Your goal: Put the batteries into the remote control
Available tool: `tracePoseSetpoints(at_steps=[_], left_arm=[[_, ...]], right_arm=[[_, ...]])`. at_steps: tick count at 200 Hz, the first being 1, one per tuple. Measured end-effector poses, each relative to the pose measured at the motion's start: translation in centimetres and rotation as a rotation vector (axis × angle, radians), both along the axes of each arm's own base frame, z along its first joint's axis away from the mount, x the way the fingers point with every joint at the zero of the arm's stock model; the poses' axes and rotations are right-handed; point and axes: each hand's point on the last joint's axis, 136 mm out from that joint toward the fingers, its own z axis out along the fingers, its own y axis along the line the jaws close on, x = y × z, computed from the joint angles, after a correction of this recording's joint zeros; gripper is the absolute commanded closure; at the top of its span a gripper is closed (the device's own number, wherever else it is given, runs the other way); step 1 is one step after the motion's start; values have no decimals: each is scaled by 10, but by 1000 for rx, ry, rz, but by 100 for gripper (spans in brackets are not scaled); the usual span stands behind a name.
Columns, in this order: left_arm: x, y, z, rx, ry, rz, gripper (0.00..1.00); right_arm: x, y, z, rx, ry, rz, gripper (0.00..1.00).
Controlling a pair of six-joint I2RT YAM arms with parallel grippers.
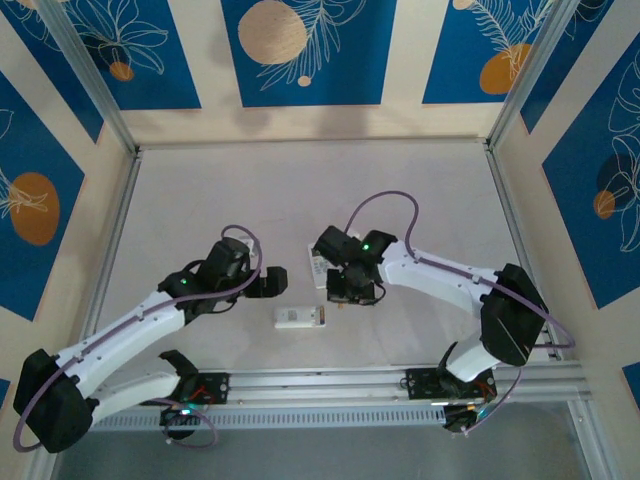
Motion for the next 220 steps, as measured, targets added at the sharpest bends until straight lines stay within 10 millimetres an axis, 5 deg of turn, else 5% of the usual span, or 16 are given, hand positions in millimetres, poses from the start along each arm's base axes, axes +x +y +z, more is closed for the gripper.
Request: tracePoseSetpoints(at_steps=[29,118,220], left_arm=[[0,2,-3,3,5,7,0],[0,7,-6,3,12,20,0],[1,9,-6,0,11,29,0]], right_arm=[[-16,14,-8,26,57,0,90],[-14,36,-64,-16,158,5,89],[-15,44,-72,-8,173,16,76]])
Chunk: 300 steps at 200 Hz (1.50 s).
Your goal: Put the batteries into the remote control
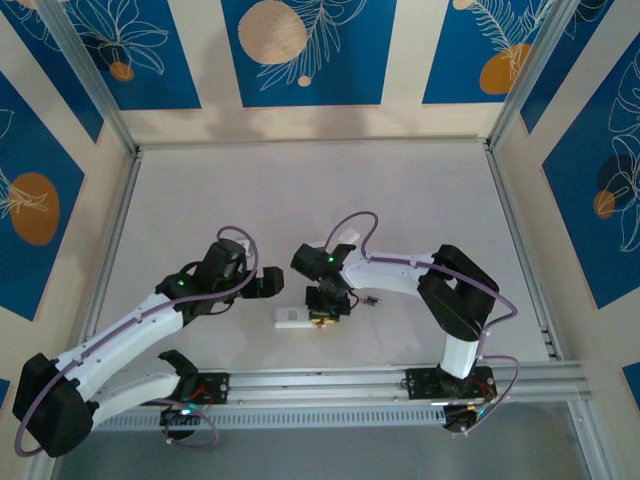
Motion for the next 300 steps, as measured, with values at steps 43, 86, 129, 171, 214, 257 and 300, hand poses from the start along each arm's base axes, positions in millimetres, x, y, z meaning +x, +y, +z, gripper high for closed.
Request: tracePoseSetpoints(at_steps=[43,86,129,171,214,257,300], left_arm=[[-10,3,-30,33,79,-13,0],[-26,-7,-62,18,207,-66,5],[-41,-26,-81,-69,317,-124,14],[-50,-34,-93,-100,398,-146,30],[-51,-32,-105,-65,459,-126,45],[-51,-29,-109,-43,478,-114,49],[-50,-29,-110,-37,488,-113,50]], right_arm=[[3,4,4,13,-9,0,80],[2,3,4,7,-6,1,79],[1,3,4,8,-3,11,79],[-1,5,-3,3,23,17,82],[-1,5,-3,3,21,24,86],[0,5,-2,2,18,28,89],[0,6,-1,-3,0,39,89]])
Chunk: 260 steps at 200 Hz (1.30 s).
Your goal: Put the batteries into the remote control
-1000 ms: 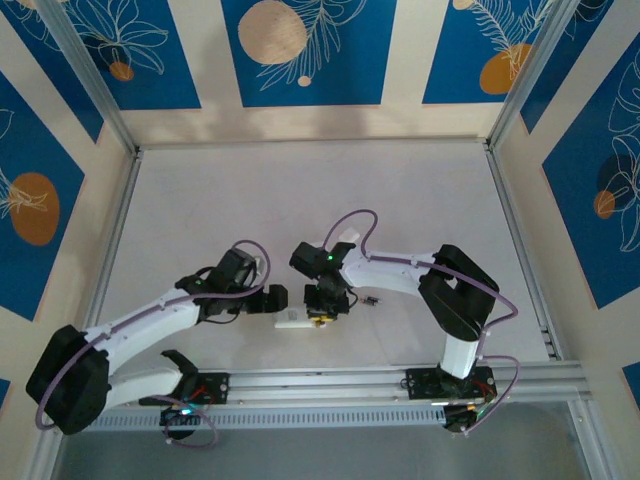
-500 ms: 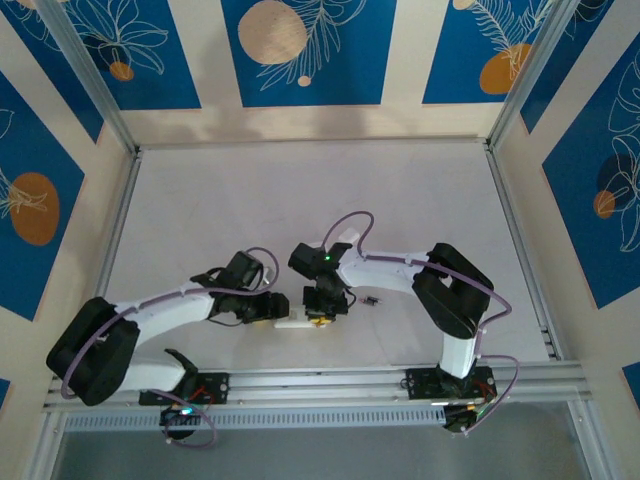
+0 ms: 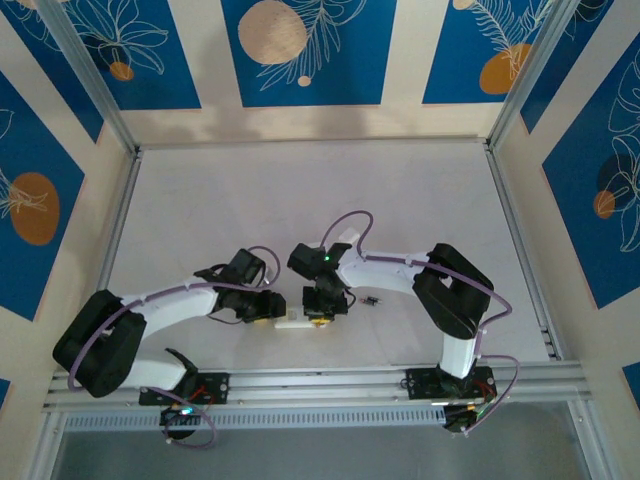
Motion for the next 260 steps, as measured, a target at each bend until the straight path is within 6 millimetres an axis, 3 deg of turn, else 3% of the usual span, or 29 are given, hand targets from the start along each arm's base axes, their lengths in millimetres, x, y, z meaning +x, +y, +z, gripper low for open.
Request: tracePoseSetpoints(at_steps=[121,260], left_arm=[[1,-8,1,-22,17,-21,61],[1,-8,1,-22,22,-22,62]], right_arm=[[2,0,1,-17,-45,13,89],[8,-1,-3,-12,-92,26,88]])
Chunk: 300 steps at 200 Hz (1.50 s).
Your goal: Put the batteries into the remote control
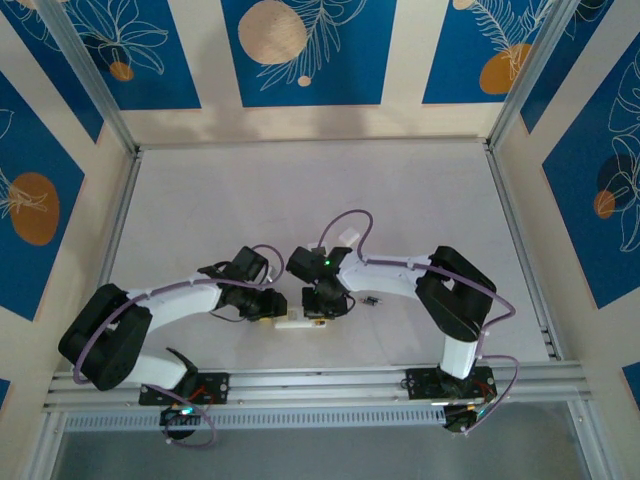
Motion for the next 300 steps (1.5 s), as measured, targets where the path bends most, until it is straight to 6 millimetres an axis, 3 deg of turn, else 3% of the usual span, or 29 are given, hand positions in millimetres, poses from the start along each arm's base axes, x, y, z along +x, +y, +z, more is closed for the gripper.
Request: tracePoseSetpoints(at_steps=[246,300], left_arm=[[0,0,0,-1,1,2,62],[0,0,0,-7,-3,7,62]], right_arm=[[3,0,-6,-60,-323,132,86],[4,-2,-9,-69,-342,76,85]])
